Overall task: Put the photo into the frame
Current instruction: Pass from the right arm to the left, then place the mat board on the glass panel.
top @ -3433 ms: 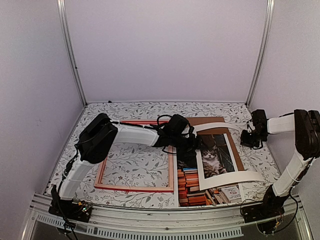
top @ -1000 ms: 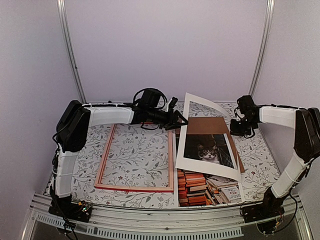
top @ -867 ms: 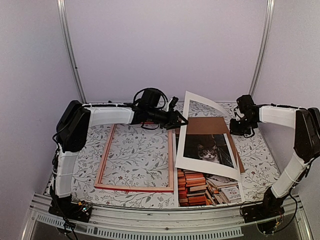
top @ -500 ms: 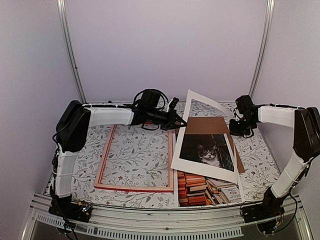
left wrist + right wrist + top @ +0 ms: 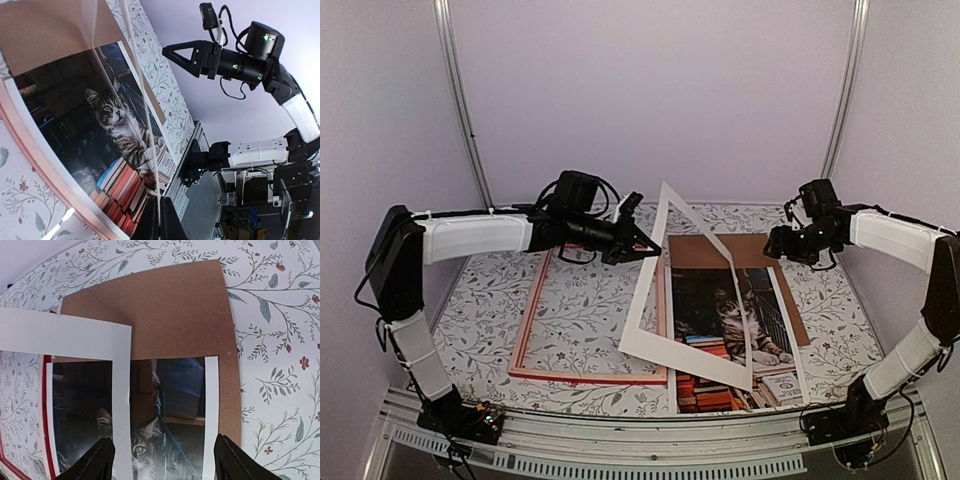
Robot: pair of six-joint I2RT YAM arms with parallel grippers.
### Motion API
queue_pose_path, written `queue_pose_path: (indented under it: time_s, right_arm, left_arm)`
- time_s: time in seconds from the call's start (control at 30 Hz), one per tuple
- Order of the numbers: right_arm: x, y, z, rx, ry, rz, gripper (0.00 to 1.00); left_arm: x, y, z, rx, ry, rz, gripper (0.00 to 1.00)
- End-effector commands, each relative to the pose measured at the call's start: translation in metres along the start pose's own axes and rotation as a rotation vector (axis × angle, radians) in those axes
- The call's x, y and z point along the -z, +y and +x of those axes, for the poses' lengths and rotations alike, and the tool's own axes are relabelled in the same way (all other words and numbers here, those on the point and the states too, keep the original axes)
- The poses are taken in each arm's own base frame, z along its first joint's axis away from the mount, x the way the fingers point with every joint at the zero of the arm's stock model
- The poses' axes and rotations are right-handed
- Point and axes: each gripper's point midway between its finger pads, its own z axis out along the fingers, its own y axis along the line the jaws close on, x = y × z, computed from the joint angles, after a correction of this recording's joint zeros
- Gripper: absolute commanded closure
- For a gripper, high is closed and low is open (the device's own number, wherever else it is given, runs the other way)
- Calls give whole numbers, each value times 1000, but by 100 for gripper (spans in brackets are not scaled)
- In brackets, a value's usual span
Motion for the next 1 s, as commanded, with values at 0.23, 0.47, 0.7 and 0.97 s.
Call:
queue_pose_path:
  time_s: [0.23,0.47,0.7,0.97]
  right_arm:
    - [22,21,2,8,-44,-116,28]
    - [3,21,6,10,-22,-123,28]
    - [-17,20,10,22,1,-128,29]
    - [-30,19,13,32,21,-126,30]
  left_arm:
    - [132,65,12,50,-86,-306,100]
    - [191,124,19,99,-72,-567,100]
    - [209,165,35,122,22,-739,100]
    - [211,188,36,117,86,-817,100]
